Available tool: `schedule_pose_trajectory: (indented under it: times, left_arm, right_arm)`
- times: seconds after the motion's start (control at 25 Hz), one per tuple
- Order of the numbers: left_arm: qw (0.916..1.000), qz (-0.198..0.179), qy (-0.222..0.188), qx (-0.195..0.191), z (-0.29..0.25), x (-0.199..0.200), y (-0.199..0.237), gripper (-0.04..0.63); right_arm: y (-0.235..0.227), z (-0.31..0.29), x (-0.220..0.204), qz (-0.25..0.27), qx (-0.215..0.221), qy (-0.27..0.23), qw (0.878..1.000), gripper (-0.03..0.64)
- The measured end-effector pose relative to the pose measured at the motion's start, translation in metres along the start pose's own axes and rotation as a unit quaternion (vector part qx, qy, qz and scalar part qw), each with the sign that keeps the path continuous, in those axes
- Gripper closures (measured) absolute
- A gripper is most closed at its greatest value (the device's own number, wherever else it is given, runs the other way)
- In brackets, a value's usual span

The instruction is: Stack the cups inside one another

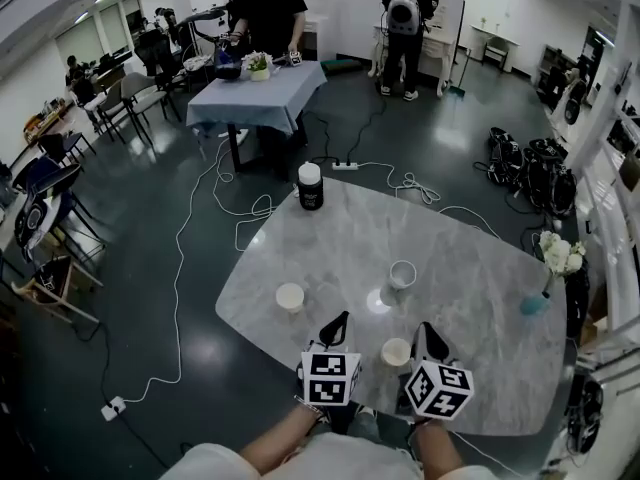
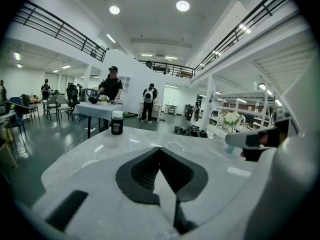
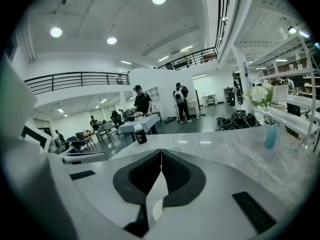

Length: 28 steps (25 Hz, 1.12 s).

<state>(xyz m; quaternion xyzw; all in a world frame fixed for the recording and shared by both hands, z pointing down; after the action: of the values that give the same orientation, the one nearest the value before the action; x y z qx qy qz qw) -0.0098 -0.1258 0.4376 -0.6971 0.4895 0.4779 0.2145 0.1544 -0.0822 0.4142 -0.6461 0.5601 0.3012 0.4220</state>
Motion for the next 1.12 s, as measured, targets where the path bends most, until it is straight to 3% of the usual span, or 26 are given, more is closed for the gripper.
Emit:
schedule_pose_trajectory:
  times: [0.48, 0.96, 1.12]
  left_arm:
    - [0.9998, 0.005, 0.018, 0.001, -0.001, -0.013, -0.021, 0.600]
    - [0.9980, -0.002, 0.064, 0.001, -0.007, -0.058, -0.032, 0.600]
    - [0.9960, -0.006, 0.089, -0.005, -0.007, -0.079, -0.033, 0.600]
  right_arm:
    - [-0.018, 0.006, -0.006, -0.001, 0.008, 0.012, 1.000, 0.607]
    - [-0.027, 0.008, -0.062, -0.018, 0.024, 0.063, 0.998, 0.603]
    - [-0.023, 0.009, -0.082, -0.025, 0.028, 0.078, 0.996, 0.558]
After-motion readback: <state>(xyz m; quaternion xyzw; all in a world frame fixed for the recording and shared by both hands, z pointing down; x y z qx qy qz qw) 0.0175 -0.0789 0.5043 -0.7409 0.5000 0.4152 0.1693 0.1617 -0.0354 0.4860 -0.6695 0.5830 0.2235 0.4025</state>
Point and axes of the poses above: the fingertips, and each gripper's own axes: z backward along the fingers, y to its left, x out of its top, the point moved 2 cm from there along z, backward along the fingers, and after that the axes turned 6 degrees about y, right-handed, at the moved point
